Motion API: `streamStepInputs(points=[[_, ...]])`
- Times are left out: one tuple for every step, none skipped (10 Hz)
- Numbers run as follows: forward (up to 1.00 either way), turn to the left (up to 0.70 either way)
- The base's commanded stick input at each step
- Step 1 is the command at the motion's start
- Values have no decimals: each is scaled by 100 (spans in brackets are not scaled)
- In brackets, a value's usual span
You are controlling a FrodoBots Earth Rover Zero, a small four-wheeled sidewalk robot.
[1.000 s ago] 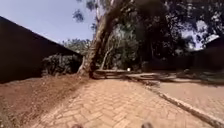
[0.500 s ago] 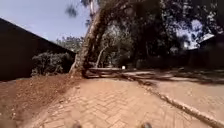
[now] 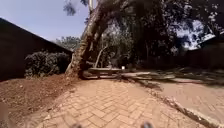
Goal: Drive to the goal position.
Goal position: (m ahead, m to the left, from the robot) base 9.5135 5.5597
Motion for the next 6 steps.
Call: streamStepInputs(points=[[70,0],[70,0],[70,0],[70,0],[70,0],[70,0]])
